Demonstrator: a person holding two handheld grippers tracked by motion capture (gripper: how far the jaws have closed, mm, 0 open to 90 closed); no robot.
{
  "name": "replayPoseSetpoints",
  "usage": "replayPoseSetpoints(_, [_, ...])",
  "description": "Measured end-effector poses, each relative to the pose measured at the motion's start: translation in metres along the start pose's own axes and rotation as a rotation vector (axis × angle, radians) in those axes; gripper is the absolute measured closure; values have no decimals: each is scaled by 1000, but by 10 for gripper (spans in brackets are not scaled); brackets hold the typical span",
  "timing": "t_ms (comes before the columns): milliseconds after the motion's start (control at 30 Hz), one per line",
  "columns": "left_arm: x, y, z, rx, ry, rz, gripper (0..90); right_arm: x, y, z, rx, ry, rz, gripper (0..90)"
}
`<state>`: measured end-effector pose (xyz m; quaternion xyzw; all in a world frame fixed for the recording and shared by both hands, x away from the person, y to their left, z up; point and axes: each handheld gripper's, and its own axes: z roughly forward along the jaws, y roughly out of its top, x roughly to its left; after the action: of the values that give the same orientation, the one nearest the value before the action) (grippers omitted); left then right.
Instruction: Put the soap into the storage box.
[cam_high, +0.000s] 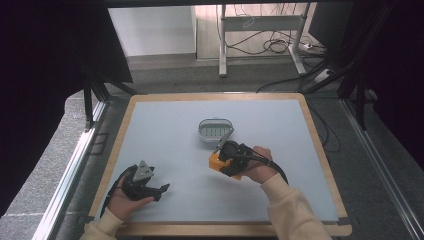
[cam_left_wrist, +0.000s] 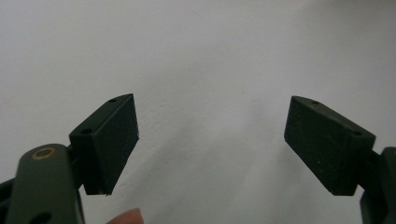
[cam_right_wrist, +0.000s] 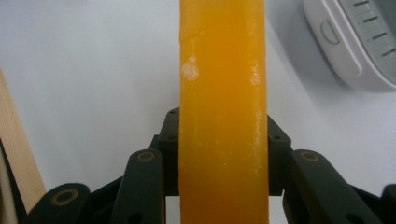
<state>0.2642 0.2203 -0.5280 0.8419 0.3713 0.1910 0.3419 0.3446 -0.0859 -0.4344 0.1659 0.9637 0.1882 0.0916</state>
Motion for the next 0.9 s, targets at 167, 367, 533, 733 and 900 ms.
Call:
replayPoseSetpoints(167, [-1,0,-1,-2,1,1,180,-5,5,-2,-16,-6,6,615])
replayPoseSetpoints(367, [0,0,-1,-1,-1,1,179,-10,10,-4,-23,-14,12,615])
replayPoseSetpoints(533, [0,0,-1,0,-2,2,179,-15,14,-5,-25,-27,10,615])
replayPoseSetpoints(733, [-1,0,0,0,-2,2,178,-18,19,-6,-31,-37,5,615])
replayPoseSetpoints(900, [0,0,0,0,-3,0,178,-22,21,-6,-35,-42,3,615])
